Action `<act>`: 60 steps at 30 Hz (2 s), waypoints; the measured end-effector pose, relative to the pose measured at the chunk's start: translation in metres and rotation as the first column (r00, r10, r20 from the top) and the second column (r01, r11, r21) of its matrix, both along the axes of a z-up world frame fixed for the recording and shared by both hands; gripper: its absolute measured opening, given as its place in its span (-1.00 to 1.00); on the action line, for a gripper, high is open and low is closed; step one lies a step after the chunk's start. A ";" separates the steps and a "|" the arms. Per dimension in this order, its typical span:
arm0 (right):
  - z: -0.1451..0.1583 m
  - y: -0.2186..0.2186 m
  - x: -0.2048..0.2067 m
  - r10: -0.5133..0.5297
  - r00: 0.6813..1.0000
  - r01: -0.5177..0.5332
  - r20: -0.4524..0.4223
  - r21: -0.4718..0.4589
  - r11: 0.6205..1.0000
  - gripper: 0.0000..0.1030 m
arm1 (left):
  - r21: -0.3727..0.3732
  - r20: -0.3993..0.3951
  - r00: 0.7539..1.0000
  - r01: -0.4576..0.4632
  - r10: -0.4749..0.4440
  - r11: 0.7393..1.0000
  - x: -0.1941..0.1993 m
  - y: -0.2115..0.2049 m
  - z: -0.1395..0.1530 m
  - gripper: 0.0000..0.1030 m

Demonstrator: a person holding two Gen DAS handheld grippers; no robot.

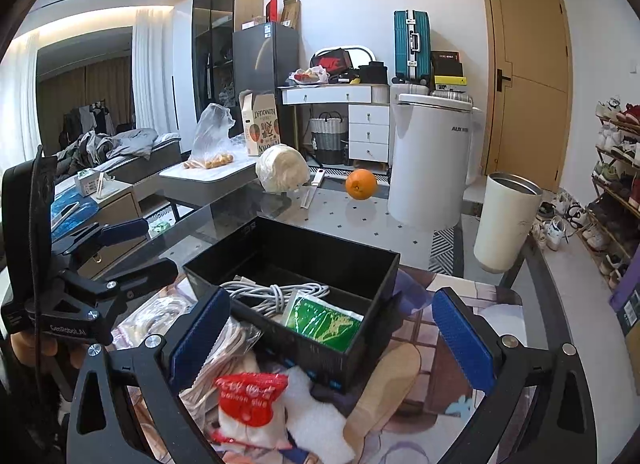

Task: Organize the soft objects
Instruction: 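Withdraw from the box and move the right gripper to the white foam piece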

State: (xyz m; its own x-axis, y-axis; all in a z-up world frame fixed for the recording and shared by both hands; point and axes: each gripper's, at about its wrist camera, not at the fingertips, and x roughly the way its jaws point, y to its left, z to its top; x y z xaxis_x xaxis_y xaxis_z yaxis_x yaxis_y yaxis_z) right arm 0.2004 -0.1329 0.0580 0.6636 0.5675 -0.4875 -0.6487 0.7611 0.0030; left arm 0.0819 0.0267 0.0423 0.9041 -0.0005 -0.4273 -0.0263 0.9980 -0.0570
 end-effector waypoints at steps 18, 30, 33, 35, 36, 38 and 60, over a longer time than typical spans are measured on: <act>-0.005 -0.019 -0.045 -0.001 1.000 0.001 -0.024 -0.009 1.000 0.99 | 0.030 -0.015 0.999 -0.033 0.033 0.999 -0.047 0.003 -0.004 1.00; -0.025 -0.025 -0.048 -0.020 0.996 0.017 -0.083 -0.041 0.999 0.99 | 0.042 -0.081 0.995 -0.057 0.060 0.998 -0.053 0.007 -0.027 1.00; -0.030 -0.024 -0.047 -0.026 0.994 0.021 -0.103 -0.050 0.999 0.99 | 0.046 -0.097 0.993 -0.060 0.064 0.997 -0.052 0.009 -0.032 1.00; -0.033 -0.022 -0.046 -0.026 0.993 0.020 -0.113 -0.060 0.998 0.99 | 0.039 -0.114 0.991 -0.059 0.063 0.997 -0.051 0.011 -0.036 1.00; -0.035 -0.021 -0.045 -0.026 0.993 0.019 -0.117 -0.064 0.998 0.99 | 0.040 -0.120 0.990 -0.063 0.068 0.997 -0.050 0.012 -0.037 1.00; -0.038 -0.018 -0.044 -0.021 0.991 0.012 -0.129 -0.070 0.997 0.99 | 0.040 -0.129 0.989 -0.068 0.073 0.997 -0.049 0.012 -0.039 1.00; -0.071 -0.022 -0.008 -0.117 0.966 0.059 -0.233 -0.242 0.968 0.99 | 0.038 -0.160 0.986 -0.047 0.053 0.998 -0.047 0.014 -0.047 1.00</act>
State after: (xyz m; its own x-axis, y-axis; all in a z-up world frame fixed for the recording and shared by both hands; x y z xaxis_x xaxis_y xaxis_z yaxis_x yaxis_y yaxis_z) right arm 0.1928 -0.1551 -0.0129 0.5505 0.3648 -0.7509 -0.5809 0.8134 -0.0307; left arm 0.0345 0.0411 -0.0048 0.8222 0.0599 -0.5660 -0.0822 0.9965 -0.0139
